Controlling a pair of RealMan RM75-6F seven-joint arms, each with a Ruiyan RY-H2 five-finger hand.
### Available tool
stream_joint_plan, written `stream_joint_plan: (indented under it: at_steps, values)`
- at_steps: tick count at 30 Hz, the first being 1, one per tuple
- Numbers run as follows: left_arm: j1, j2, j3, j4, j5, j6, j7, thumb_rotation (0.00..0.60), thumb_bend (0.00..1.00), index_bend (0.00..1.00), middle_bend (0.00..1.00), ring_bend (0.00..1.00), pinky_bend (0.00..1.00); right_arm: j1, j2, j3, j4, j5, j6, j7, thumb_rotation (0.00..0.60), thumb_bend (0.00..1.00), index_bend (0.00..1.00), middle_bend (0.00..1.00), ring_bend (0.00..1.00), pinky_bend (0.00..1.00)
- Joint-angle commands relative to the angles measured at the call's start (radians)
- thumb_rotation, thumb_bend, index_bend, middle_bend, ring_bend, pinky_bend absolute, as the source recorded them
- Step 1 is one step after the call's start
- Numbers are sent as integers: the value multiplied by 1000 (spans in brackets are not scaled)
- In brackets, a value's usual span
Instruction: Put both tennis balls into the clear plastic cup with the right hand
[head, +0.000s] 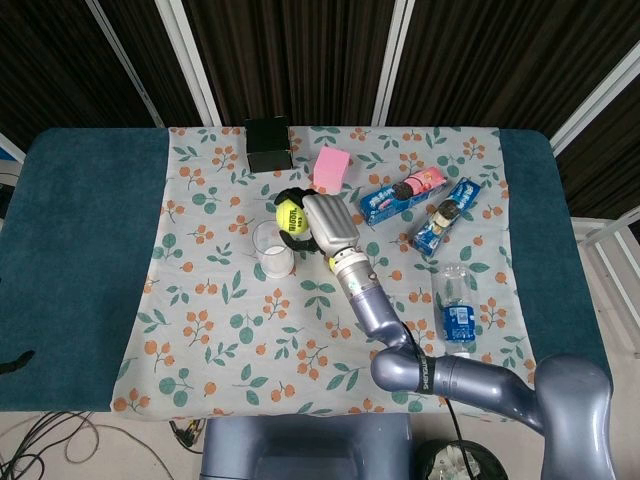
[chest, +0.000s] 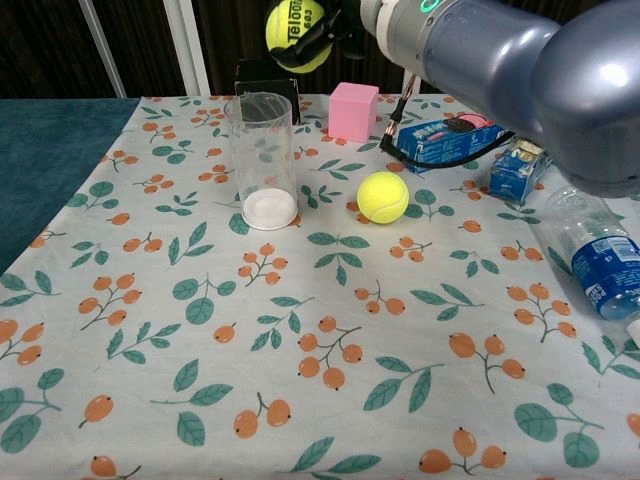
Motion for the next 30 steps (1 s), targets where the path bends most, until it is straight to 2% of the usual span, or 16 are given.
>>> stream_joint_plan:
  at_steps: [1, 9, 14, 18, 20, 22, 23, 30]
  values:
    - [0, 1, 0, 1, -1, 0, -2, 600, 32, 64, 0, 0, 43, 11, -25, -10, 19, -2, 5, 9, 600, 679, 489, 359, 453, 919]
    - [-5, -1, 3, 1, -2, -11, 3, 600, 32, 64, 0, 0, 43, 41, -69, -15, 53, -11, 3, 21, 600, 667, 489, 348, 447, 947]
    - [-5, 1, 2, 0, -4, -13, 0, 600, 32, 64, 0, 0, 43, 60, -92, -16, 70, -2, -2, 13, 600, 573, 473, 329, 414, 960]
    - [-4, 3, 1, 0, -7, -13, -6, 600, 33, 64, 0, 0, 43, 78, -104, -11, 83, 20, -20, 3, 600, 509, 405, 276, 322, 967]
    - [-4, 6, 0, 0, -8, -13, -11, 600, 32, 64, 0, 0, 43, 89, -106, -9, 88, 45, -37, -12, 600, 467, 359, 243, 271, 687]
    - [-4, 8, 0, 1, -9, -13, -15, 600, 32, 64, 0, 0, 43, 96, -103, -10, 87, 70, -56, -27, 600, 411, 313, 205, 227, 310]
    - [-3, 9, -1, 1, -9, -13, -17, 600, 32, 64, 0, 0, 43, 99, -102, -10, 86, 83, -65, -33, 600, 392, 299, 192, 214, 293]
    - [-3, 14, -1, 1, -12, -15, -27, 600, 32, 64, 0, 0, 46, 113, -79, -10, 63, 139, -102, -57, 600, 276, 225, 104, 131, 468]
